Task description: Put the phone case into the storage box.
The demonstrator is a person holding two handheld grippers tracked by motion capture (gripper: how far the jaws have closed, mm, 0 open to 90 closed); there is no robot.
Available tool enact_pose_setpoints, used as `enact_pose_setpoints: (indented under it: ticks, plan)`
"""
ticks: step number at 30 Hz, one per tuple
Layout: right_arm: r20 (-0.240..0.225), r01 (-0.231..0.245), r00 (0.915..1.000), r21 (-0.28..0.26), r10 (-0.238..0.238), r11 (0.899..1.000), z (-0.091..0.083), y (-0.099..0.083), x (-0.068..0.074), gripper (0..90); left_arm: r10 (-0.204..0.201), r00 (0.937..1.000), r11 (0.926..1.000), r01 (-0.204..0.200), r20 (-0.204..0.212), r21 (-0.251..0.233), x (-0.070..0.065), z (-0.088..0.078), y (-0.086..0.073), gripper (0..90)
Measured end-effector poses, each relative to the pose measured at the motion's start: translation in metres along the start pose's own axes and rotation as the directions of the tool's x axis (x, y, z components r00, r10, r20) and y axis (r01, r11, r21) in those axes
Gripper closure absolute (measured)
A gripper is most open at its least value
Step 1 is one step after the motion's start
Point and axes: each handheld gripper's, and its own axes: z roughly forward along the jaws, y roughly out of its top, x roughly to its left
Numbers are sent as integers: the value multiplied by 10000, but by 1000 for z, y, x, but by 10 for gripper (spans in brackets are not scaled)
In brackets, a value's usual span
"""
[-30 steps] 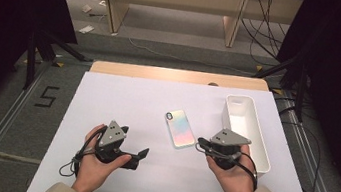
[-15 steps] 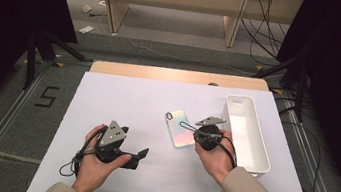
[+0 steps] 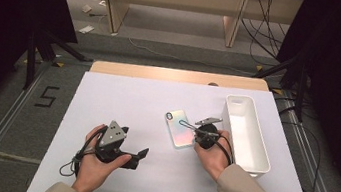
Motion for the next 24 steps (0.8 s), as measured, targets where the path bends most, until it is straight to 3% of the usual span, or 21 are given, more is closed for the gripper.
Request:
enact_pose_setpoints:
  ticks: [24]
  plan:
    - [-51, -90, 9999, 113, 90, 9999, 9, -5, -4, 900, 72, 10000, 10000, -72, -68, 49, 2, 1, -1, 48]
